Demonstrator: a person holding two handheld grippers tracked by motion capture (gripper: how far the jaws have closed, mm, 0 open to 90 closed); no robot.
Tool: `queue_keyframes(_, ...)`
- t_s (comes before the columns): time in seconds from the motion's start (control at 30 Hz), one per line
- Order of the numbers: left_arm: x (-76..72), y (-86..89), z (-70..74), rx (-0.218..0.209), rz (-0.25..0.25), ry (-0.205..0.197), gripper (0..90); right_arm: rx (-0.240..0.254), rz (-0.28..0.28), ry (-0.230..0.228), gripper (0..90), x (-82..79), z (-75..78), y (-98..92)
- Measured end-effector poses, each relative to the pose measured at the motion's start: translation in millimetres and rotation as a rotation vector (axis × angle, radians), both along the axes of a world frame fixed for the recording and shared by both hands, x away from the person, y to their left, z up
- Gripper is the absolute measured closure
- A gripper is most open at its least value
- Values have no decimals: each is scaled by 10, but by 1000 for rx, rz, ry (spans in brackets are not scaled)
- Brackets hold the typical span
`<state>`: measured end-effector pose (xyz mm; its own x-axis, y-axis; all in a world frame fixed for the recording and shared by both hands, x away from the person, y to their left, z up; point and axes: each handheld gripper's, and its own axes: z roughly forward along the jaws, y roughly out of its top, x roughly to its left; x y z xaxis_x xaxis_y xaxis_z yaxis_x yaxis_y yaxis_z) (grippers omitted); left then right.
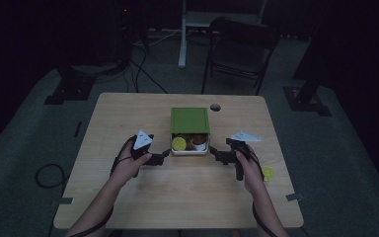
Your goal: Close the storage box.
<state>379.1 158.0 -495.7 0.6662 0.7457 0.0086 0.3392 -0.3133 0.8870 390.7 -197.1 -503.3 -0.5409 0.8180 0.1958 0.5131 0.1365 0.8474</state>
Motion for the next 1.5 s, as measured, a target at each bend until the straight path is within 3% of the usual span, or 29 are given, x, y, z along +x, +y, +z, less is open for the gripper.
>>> queue_keyframes(0.63,-120,239,-36,-5,43,14,99,-31,-19,2,117,-163,-63,-85)
queue_keyframes(1.1,-243,419,-172,-4,78,44,99,-47,-41,15,117,-317,-178,-235)
queue_keyframes(1.5,-352,606,-270,0,126,65,99,-92,-76,12,117,-474,-276,-384)
